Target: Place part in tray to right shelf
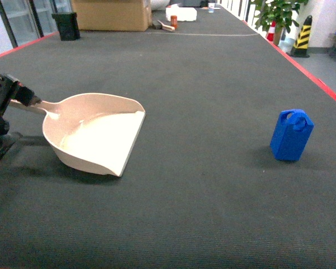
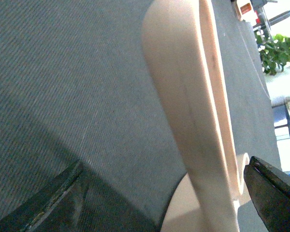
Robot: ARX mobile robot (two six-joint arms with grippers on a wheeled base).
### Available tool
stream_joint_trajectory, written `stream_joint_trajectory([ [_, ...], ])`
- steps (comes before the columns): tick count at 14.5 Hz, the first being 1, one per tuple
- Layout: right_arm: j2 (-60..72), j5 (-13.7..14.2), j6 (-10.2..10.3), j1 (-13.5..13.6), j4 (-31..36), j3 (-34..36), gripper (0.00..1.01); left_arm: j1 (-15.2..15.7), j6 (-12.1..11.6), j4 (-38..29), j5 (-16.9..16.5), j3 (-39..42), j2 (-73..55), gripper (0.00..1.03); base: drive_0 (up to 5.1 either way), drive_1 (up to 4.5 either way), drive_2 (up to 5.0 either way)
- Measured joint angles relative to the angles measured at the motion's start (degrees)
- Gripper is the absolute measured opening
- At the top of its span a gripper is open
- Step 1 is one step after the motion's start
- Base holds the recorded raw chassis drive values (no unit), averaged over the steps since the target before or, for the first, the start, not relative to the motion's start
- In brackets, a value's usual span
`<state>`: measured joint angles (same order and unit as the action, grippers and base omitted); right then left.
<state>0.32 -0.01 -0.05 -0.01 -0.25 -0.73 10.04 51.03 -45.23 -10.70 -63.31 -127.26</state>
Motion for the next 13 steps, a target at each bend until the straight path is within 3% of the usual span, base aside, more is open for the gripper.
stream_joint_trajectory([
  [4,0.0,0.0,0.0,0.0,0.0,0.0,0.98,1.3,1.2,3.2,-0.2,-11.7,-5.5,0.98,0.0,0.0,0.0],
  [5,0.0,0.0,0.0,0.0,0.0,0.0,0.98,1.5,1.7,3.5,-1.9,-13.6,-6.7,0.97,0.0,0.0,0.0],
  [10,0.0,0.0,0.0,0.0,0.0,0.0,0.98,2.2,5.3,-1.6,-5.7,-16.3,-9.6,0.33,0.0,0.0,0.0],
  [12,0.0,0.0,0.0,0.0,0.0,0.0,0.98,1.7,12.1,-6.7,-6.6,-14.0,-8.5,0.16,0.0,0.0,0.0],
  [13,0.0,0.0,0.0,0.0,0.0,0.0,0.98,1.2,12.9,-8.8,-7.3,-11.8,-6.8,0.15,0.0,0.0,0.0],
])
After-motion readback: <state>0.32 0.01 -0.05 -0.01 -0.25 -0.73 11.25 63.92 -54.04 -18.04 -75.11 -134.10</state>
